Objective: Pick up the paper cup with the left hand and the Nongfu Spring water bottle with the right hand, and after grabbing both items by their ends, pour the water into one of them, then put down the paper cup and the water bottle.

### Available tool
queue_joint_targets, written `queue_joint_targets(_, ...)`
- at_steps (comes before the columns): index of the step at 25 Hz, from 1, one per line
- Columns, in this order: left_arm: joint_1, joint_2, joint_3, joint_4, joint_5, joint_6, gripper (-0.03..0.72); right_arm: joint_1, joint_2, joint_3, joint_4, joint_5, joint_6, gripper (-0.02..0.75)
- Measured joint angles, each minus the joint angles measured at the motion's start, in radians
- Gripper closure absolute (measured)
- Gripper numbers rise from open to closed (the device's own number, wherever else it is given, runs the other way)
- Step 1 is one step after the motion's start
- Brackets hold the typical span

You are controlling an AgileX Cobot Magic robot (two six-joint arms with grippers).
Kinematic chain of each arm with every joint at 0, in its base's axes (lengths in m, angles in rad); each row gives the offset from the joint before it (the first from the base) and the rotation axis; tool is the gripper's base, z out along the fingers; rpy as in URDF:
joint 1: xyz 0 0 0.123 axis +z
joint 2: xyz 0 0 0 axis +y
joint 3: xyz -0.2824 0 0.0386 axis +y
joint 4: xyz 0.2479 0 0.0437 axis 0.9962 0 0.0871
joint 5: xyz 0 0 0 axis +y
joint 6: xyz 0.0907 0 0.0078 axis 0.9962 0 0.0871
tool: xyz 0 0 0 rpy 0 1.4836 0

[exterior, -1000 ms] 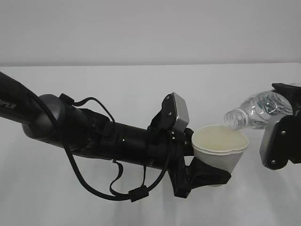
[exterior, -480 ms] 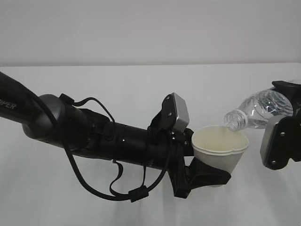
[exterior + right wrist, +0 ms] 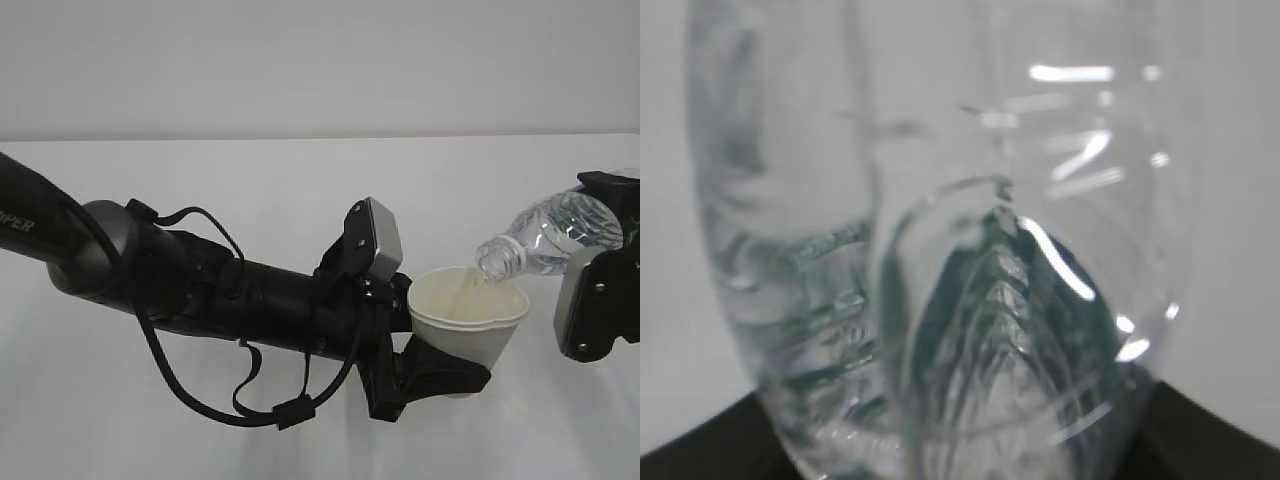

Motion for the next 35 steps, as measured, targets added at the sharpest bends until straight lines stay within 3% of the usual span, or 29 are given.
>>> queue_joint_targets(35,0.000,0.000,0.000,0.016,0.000,-0.001,0.239,0.000,0.000,0.000,0.000,-0.007,-0.032,0.309)
